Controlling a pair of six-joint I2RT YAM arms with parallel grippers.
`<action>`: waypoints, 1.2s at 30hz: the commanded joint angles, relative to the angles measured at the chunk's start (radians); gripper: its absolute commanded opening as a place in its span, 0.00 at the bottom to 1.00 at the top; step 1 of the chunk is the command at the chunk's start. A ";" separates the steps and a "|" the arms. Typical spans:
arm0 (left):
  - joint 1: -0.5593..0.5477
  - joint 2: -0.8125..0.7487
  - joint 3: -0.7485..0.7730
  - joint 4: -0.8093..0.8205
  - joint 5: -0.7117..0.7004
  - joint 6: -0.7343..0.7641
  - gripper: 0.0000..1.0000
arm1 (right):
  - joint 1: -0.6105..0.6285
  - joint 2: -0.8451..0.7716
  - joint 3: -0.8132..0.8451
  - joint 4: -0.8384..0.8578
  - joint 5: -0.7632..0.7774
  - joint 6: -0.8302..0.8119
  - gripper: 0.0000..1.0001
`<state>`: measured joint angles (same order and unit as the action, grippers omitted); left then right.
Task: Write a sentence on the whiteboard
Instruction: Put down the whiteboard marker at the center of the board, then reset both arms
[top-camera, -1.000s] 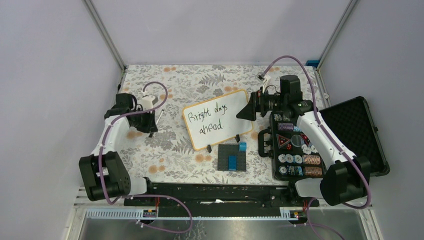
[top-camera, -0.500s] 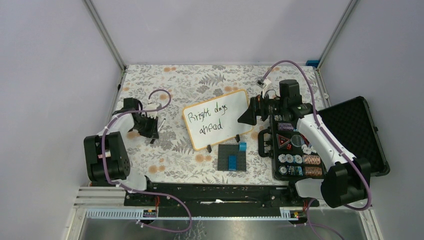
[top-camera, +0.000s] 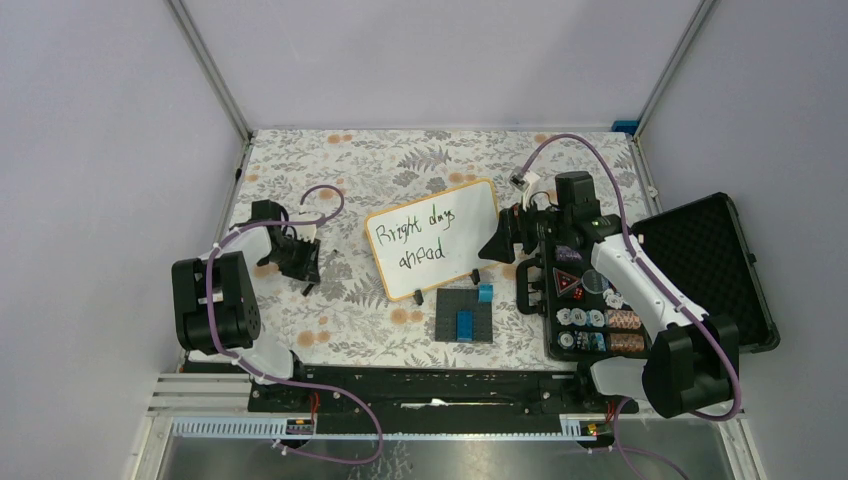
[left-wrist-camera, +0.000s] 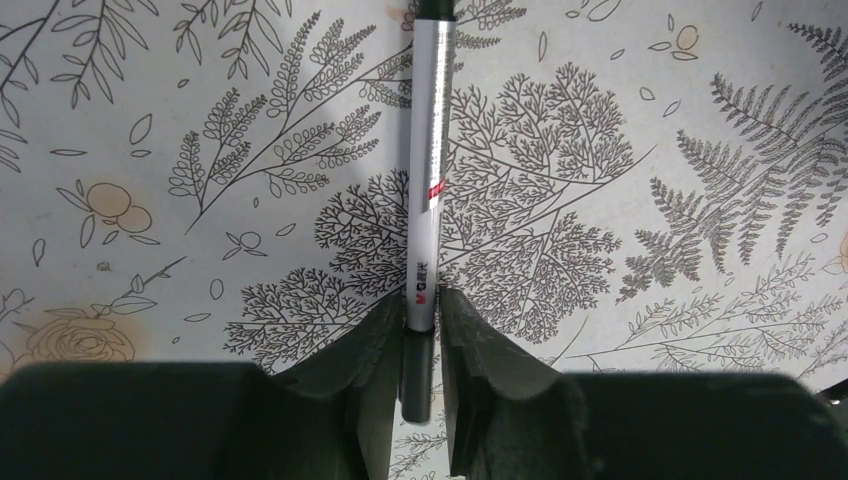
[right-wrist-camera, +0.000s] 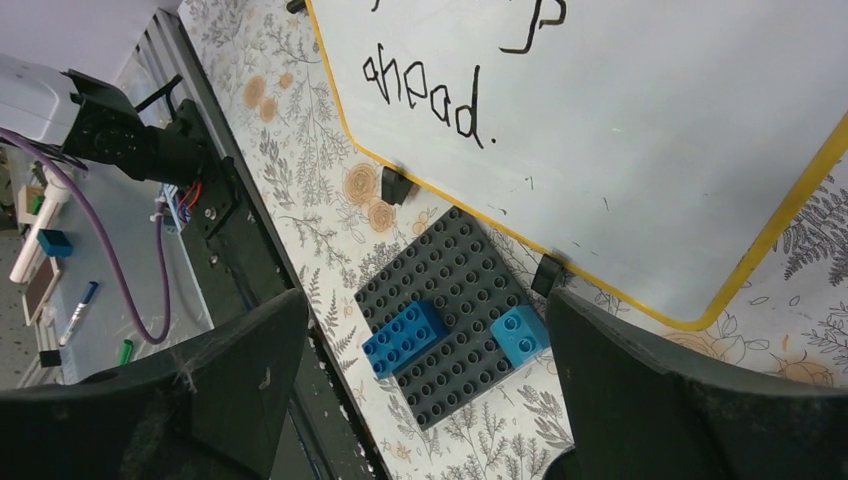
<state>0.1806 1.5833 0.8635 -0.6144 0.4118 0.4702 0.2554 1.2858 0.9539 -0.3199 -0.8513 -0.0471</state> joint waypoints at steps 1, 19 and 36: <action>0.002 0.019 -0.007 0.017 -0.020 0.018 0.27 | 0.019 -0.034 -0.016 -0.009 0.044 -0.063 0.94; 0.001 -0.113 0.214 -0.199 0.146 -0.036 0.99 | 0.027 -0.039 0.098 -0.094 0.110 -0.076 1.00; 0.196 -0.096 0.777 -0.179 0.232 -0.331 0.99 | -0.445 0.054 0.429 -0.135 0.056 -0.029 1.00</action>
<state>0.3618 1.5227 1.6341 -0.8608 0.6216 0.2401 -0.1055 1.3201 1.3243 -0.4370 -0.7593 -0.0929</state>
